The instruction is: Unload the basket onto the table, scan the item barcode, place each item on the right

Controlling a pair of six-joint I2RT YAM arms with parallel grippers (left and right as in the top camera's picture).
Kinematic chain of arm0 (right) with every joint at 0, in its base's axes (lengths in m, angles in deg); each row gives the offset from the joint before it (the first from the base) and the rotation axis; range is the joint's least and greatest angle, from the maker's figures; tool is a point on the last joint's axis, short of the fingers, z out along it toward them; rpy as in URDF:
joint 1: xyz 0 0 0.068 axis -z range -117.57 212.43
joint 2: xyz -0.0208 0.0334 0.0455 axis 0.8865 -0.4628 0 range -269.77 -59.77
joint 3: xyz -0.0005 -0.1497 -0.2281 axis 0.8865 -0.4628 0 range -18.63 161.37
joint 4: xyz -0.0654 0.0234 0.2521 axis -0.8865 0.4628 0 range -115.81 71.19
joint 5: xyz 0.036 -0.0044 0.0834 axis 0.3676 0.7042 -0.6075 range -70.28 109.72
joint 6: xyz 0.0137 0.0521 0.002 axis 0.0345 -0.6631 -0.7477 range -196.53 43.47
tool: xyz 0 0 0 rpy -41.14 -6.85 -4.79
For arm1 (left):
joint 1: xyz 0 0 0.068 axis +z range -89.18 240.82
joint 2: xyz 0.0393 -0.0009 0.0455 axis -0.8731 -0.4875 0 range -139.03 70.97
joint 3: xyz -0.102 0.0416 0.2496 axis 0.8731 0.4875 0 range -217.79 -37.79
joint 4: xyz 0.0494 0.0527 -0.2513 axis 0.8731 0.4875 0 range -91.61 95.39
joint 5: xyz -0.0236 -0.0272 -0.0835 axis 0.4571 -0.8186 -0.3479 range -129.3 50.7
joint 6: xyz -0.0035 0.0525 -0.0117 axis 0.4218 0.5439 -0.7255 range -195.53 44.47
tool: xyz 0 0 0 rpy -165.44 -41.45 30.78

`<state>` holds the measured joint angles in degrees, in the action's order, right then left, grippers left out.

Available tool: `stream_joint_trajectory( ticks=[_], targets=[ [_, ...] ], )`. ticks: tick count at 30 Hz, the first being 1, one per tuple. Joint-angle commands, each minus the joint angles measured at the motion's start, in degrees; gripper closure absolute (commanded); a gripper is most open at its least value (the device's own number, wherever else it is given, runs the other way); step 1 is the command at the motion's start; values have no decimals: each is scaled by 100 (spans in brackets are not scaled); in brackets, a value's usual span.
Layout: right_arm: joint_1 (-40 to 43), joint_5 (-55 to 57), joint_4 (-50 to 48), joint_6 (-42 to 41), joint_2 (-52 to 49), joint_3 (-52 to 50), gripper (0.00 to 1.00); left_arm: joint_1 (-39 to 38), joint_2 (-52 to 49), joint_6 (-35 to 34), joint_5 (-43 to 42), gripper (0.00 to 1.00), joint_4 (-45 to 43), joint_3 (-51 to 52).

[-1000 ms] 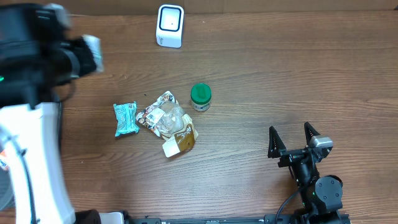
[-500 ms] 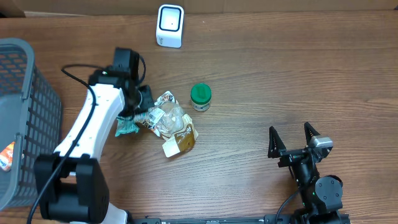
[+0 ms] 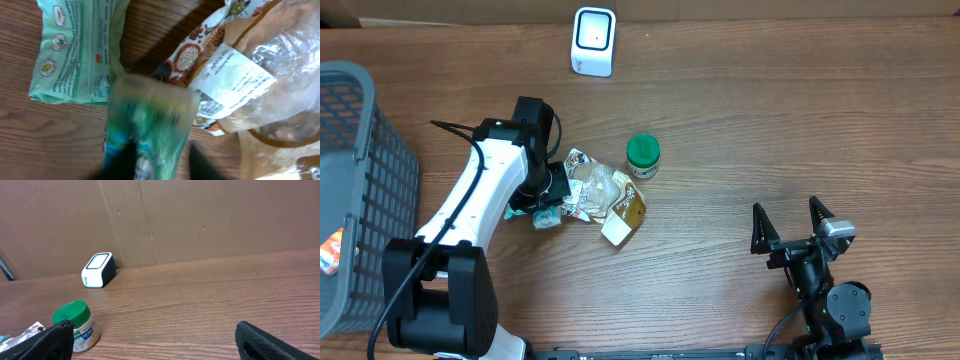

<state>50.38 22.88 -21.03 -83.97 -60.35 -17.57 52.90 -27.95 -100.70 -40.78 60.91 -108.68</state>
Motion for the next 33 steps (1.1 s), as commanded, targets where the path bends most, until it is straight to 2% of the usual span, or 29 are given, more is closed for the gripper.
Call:
stream_joint_trajectory(
  ticks=[1,2,4,8,12,16,19,21,23,25,29,33],
  targets=[
    [-26,-22,-22,0,42,-59,0,-26,13,118,0,49,-15,-131],
    [-26,-22,-22,0,42,-59,0,-24,15,271,2,44,20,-249],
    [-26,-22,-22,0,42,-59,0,-9,15,474,37,41,227,-645],
    [-26,-22,-22,-2,42,-59,0,136,26,721,66,43,942,-1886],
    [-26,-22,-22,0,42,-59,0,507,87,892,258,43,1694,-3545],
    [-26,-22,-22,0,42,-59,0,1215,186,894,535,39,2299,-5062],
    [-26,-22,-22,0,42,-59,0,1996,256,890,531,37,2586,-5764],
    [-26,-22,-22,0,42,-59,0,2559,313,883,529,39,2658,-5914],
    [-26,-22,-22,0,42,-59,0,3195,330,697,535,45,2671,-5893],
    [-26,-22,-22,0,42,-59,0,3768,313,398,605,45,2608,-5729],
    [-26,-22,-22,0,42,-59,0,4568,308,210,658,44,2170,-4988],
    [-26,-22,-22,0,42,-59,0,5001,306,138,664,42,1436,-3932]
  ],
)
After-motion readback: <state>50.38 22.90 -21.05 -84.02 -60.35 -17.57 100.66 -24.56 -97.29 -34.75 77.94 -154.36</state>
